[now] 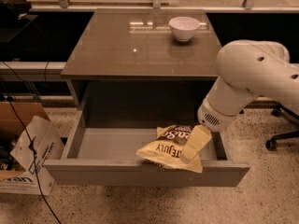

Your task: Pick brown chip bag from top drawer and place on counter

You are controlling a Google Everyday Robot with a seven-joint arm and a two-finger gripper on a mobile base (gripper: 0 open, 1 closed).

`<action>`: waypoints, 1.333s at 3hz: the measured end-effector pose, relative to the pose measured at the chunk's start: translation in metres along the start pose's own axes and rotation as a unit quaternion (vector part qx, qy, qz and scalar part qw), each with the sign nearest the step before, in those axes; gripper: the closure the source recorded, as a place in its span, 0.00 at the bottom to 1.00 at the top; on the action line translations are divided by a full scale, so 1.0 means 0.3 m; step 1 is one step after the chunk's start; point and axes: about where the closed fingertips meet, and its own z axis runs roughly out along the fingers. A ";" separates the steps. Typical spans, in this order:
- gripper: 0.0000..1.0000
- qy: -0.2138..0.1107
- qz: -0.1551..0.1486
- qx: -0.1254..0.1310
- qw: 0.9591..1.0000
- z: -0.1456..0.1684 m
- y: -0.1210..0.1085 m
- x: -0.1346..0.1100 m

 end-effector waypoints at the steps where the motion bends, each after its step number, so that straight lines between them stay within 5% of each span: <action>1: 0.00 0.023 0.017 -0.021 0.999 0.121 0.010 -0.004; 2: 0.00 0.035 0.035 -0.047 0.998 0.213 0.019 -0.009; 4: 0.39 0.024 0.045 -0.035 0.998 0.212 0.016 -0.049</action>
Offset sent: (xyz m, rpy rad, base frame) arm 0.0031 0.0281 -0.0933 0.0236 0.2054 -0.0767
